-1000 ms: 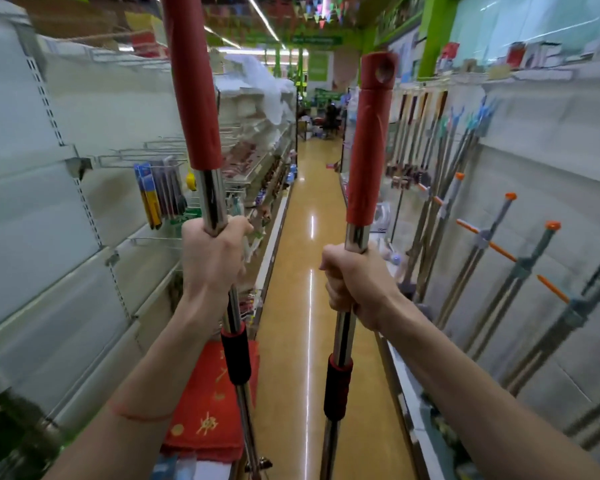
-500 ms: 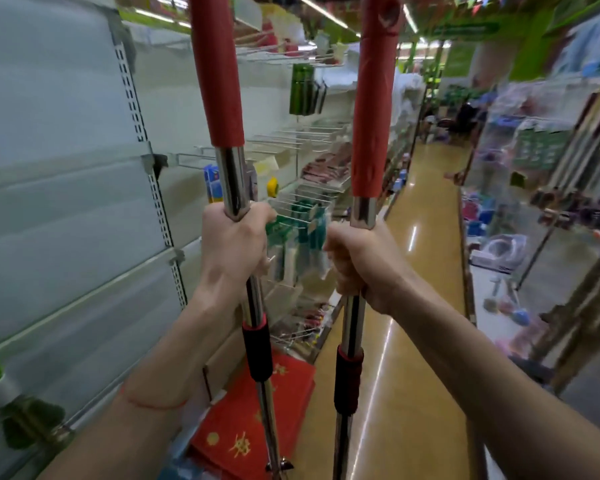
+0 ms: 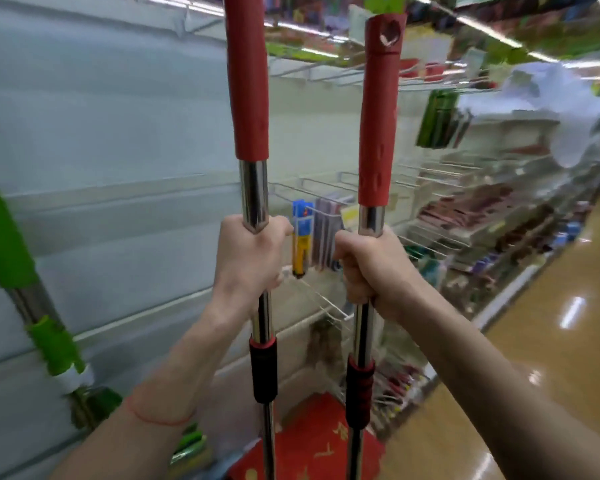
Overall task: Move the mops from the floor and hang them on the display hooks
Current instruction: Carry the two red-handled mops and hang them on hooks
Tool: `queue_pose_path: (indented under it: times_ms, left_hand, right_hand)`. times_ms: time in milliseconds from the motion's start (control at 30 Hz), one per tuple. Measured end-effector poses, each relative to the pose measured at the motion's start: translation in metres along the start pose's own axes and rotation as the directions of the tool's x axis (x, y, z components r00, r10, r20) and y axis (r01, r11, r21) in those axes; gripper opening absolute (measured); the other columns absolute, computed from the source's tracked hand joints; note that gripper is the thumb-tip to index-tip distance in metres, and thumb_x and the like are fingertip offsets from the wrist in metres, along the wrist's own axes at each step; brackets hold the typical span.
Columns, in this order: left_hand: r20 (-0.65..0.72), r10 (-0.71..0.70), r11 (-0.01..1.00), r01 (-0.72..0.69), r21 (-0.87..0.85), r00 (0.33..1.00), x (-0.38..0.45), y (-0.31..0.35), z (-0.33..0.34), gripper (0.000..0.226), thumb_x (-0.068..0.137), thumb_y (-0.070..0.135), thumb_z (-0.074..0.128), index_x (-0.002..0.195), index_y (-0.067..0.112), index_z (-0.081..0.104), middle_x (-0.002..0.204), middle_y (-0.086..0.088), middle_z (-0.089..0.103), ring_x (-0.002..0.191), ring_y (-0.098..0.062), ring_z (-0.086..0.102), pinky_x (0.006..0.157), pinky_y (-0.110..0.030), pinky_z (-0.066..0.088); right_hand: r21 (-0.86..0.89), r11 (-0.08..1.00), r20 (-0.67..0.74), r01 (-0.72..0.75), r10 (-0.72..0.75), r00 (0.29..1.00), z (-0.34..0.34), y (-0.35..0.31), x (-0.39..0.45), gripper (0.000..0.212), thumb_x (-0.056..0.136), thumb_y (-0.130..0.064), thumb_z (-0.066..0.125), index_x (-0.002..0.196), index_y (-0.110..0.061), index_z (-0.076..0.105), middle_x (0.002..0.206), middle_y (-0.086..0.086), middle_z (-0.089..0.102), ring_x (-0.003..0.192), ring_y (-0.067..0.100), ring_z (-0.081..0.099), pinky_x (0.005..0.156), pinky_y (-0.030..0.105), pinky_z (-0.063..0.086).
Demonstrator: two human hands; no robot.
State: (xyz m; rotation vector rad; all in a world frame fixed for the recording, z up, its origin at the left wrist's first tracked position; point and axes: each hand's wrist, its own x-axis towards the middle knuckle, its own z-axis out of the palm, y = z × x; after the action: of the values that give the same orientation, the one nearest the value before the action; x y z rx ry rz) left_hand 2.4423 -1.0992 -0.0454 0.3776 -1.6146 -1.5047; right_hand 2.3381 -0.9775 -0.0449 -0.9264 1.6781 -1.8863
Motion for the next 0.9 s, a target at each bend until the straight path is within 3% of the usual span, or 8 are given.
queue_pose_path:
  times_ms: [100, 267, 400, 533, 667, 900]
  left_hand:
    - [-0.119, 0.035, 0.995, -0.024, 0.092, 0.992, 0.007, -0.001, -0.001, 0.055, 0.085, 0.011, 0.06, 0.039, 0.025, 0.034, 0.039, 0.006, 0.029, 0.028, -0.014, 0.027, 0.036, -0.021, 0.029]
    - [-0.289, 0.089, 0.978, -0.028, 0.209, 0.953, 0.015, 0.005, -0.005, 0.061, 0.09, 0.006, 0.057, 0.033, 0.023, 0.044, 0.039, 0.006, 0.029, 0.03, -0.013, 0.025, 0.04, -0.023, 0.027]
    - [-0.369, 0.131, 0.966, -0.034, 0.257, 0.92, 0.018, 0.012, -0.012, 0.05, 0.082, 0.016, 0.061, 0.039, 0.026, 0.037, 0.044, 0.002, 0.028, 0.032, -0.014, 0.025, 0.038, -0.024, 0.028]
    - [-0.418, 0.136, 0.96, -0.014, 0.281, 0.898, 0.02, 0.022, -0.019, 0.04, 0.076, 0.021, 0.062, 0.052, 0.029, 0.031, 0.048, -0.002, 0.024, 0.034, -0.017, 0.021, 0.04, -0.025, 0.023]
    - [-0.431, 0.16, 0.953, -0.026, 0.3, 0.888, 0.015, 0.033, -0.035, 0.041, 0.079, 0.02, 0.062, 0.051, 0.03, 0.033, 0.044, 0.001, 0.027, 0.031, -0.016, 0.024, 0.038, -0.023, 0.025]
    - [-0.447, 0.169, 0.95, -0.024, 0.312, 0.878, -0.003, 0.046, -0.058, 0.045, 0.083, 0.014, 0.06, 0.055, 0.029, 0.029, 0.045, 0.001, 0.023, 0.033, -0.016, 0.02, 0.039, -0.022, 0.022]
  right_hand:
    - [0.025, 0.999, 0.13, -0.031, 0.028, 0.991, -0.005, 0.008, 0.035, 0.036, 0.069, -0.005, 0.054, 0.043, -0.024, 0.036, 0.039, -0.005, 0.026, 0.03, 0.012, 0.017, 0.04, 0.015, 0.022]
    - [0.04, 0.999, 0.303, -0.028, 0.015, 0.953, 0.001, 0.008, 0.074, 0.034, 0.061, -0.011, 0.055, 0.035, -0.021, 0.037, 0.039, -0.003, 0.026, 0.031, 0.012, 0.018, 0.04, 0.017, 0.022]
    - [0.039, 0.999, 0.396, -0.008, -0.008, 0.918, 0.009, 0.004, 0.088, 0.037, 0.066, -0.009, 0.055, 0.034, -0.02, 0.039, 0.039, -0.003, 0.028, 0.03, 0.013, 0.02, 0.039, 0.016, 0.024]
    - [0.053, 0.998, 0.422, -0.018, -0.006, 0.907, 0.016, -0.005, 0.095, 0.047, 0.076, -0.001, 0.053, 0.037, -0.022, 0.038, 0.04, -0.003, 0.029, 0.03, 0.013, 0.02, 0.038, 0.017, 0.023]
    - [0.045, 0.999, 0.419, -0.025, 0.004, 0.908, 0.028, -0.016, 0.102, 0.048, 0.076, -0.001, 0.052, 0.036, -0.024, 0.036, 0.042, -0.004, 0.029, 0.03, 0.013, 0.021, 0.037, 0.018, 0.023]
    - [-0.001, 0.999, 0.386, -0.051, 0.048, 0.921, 0.052, -0.026, 0.12, 0.029, 0.075, -0.004, 0.052, 0.063, -0.022, 0.033, 0.042, -0.007, 0.03, 0.031, 0.013, 0.022, 0.037, 0.019, 0.025]
